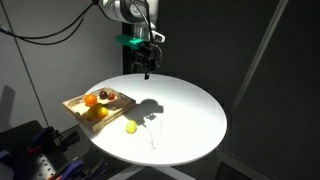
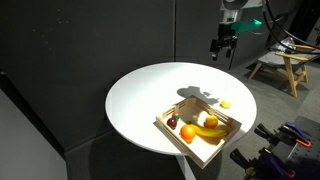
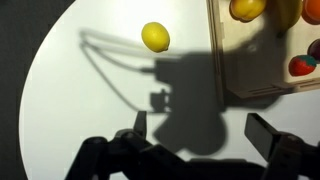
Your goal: Pick up the yellow toy from the table and put it on the tray
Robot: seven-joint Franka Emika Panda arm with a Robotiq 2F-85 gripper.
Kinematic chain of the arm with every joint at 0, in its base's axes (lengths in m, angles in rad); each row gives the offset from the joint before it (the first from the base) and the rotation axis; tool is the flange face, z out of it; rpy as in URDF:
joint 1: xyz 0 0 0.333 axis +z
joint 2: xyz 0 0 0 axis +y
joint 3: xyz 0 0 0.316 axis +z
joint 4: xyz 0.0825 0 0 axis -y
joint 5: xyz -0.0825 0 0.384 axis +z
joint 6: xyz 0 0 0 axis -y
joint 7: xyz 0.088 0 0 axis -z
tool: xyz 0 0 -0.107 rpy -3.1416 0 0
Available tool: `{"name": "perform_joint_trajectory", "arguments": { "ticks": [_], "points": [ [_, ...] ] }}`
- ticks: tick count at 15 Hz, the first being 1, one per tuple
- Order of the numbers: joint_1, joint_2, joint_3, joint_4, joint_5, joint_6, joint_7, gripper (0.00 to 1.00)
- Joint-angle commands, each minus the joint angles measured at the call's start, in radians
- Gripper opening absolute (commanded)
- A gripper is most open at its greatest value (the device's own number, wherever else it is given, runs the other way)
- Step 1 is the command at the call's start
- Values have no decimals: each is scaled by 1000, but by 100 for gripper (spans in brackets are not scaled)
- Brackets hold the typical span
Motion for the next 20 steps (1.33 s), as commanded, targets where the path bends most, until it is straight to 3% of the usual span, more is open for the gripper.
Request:
{"name": "perform_joint_trajectory", "arguments": {
  "ticks": [1,20],
  "points": [
    [-1,0,0,2,0,-2,0,100],
    [-6,-16,-3,-47,-5,17,-29,100]
  ]
}}
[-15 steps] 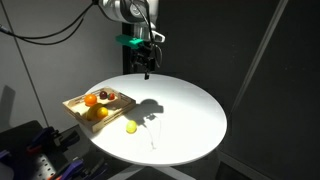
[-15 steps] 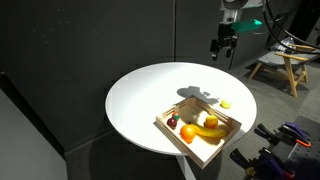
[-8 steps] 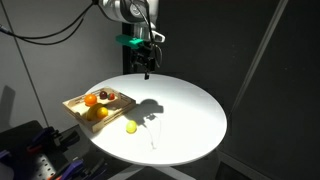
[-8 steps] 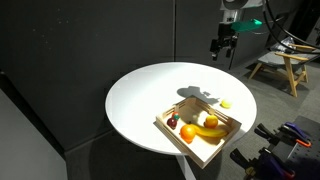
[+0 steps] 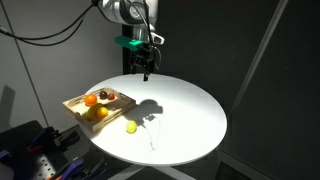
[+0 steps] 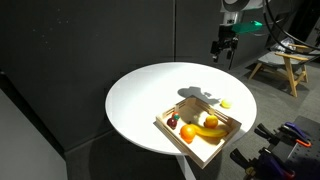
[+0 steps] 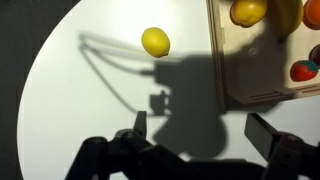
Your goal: Pick up the yellow toy from the table and put it on the tray
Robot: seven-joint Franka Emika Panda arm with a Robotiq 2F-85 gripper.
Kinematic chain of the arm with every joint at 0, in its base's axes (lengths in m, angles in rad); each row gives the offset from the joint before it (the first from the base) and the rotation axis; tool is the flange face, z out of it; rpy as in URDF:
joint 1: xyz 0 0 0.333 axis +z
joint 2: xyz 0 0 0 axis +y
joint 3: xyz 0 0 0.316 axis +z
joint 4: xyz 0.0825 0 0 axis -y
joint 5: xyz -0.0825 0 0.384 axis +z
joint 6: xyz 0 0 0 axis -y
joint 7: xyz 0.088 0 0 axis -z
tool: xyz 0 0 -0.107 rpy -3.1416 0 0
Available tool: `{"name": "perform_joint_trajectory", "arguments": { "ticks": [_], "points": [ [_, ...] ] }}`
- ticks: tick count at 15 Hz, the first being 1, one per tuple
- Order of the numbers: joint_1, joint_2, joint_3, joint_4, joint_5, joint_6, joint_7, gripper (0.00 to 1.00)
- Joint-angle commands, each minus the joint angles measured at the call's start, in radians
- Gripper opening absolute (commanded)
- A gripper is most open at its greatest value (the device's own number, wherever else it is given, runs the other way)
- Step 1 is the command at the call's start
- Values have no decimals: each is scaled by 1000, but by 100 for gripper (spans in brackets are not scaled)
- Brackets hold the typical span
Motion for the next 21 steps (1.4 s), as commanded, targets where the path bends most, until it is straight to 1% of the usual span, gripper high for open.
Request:
{"name": "perform_joint_trajectory", "arguments": {
  "ticks": [1,6,13,18,21],
  "points": [
    [-7,-19,-4,-41,-8,25,-33,100],
    [-11,-30,-11,-124,-28,98,-70,100],
    [-14,-25,-20,-253,-58,254,-84,100],
    [-19,0,-35,-302,-69,331,-58,100],
    [-22,28,-43,-304,-69,349,-61,100]
  ]
}}
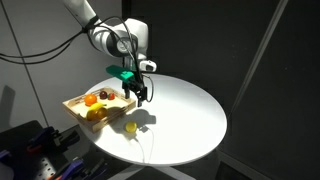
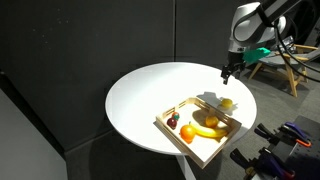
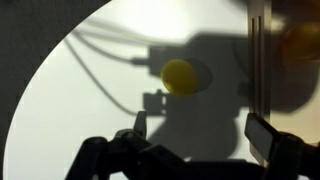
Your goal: Pick up the yellow toy from the table and put it on the tray
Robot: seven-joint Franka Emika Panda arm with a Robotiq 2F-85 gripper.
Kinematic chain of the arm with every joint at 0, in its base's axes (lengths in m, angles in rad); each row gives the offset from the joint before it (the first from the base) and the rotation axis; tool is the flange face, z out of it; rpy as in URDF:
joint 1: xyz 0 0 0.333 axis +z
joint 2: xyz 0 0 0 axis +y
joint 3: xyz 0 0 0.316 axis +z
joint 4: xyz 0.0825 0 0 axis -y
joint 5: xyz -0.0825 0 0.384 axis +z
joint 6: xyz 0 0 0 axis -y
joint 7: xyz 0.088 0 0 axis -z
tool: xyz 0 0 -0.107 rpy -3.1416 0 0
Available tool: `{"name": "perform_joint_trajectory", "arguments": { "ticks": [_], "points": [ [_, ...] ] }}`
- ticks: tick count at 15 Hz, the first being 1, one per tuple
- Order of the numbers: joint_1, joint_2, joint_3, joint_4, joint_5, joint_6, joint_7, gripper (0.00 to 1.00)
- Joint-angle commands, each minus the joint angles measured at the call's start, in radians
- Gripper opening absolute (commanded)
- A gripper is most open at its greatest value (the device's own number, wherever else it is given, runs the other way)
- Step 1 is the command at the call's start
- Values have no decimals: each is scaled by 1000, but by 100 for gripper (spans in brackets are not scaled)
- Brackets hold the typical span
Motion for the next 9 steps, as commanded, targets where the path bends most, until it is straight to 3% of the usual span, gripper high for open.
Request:
{"name": "perform_joint_trajectory", "arguments": {
  "ticks": [1,9],
  "points": [
    [-12,27,-6,-3,-23,25,3,100],
    [-13,88,-7,-2,-109,-2,-88,100]
  ]
}}
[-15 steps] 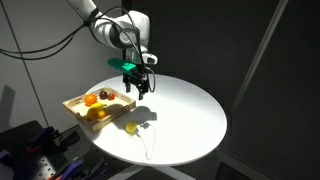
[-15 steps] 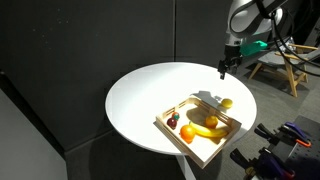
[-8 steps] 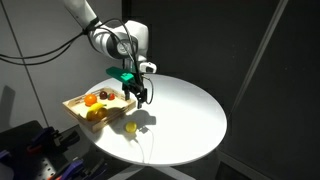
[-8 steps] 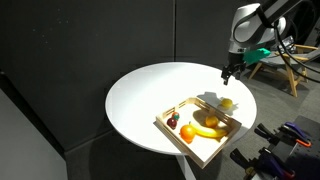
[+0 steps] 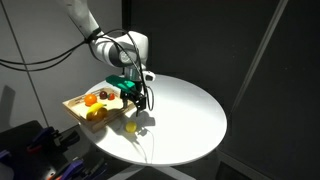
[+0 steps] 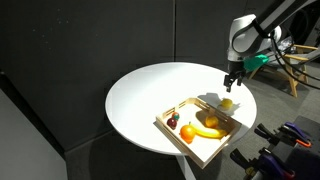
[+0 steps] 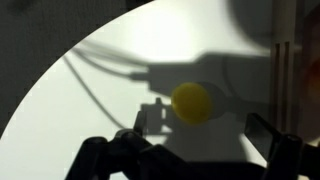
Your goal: Pick up the yellow toy from the table and put it on the tray
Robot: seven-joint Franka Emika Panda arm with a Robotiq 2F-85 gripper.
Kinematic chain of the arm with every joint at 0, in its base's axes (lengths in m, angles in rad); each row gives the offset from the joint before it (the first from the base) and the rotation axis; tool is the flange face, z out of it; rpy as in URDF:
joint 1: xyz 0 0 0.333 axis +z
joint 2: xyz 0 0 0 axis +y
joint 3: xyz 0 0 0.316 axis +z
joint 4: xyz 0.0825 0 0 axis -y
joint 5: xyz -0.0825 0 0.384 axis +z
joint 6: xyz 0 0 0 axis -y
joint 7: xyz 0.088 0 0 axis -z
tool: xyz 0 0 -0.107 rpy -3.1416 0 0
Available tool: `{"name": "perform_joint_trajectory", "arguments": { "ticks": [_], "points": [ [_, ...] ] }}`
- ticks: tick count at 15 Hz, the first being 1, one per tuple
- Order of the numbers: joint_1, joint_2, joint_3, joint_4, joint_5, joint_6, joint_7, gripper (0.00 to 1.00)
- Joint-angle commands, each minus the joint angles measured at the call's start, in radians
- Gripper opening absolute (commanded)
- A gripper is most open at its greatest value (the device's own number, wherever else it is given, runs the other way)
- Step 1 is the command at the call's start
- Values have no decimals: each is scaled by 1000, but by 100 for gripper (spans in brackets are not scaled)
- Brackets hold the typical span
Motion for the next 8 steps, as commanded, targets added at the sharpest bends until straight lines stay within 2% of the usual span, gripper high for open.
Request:
{"name": "perform_joint_trajectory", "arguments": {
  "ticks": [1,8],
  "points": [
    [-10,11,2,2,-68,-14,-78,100],
    [-11,26,12,6,-153,-22,-209,100]
  ]
}}
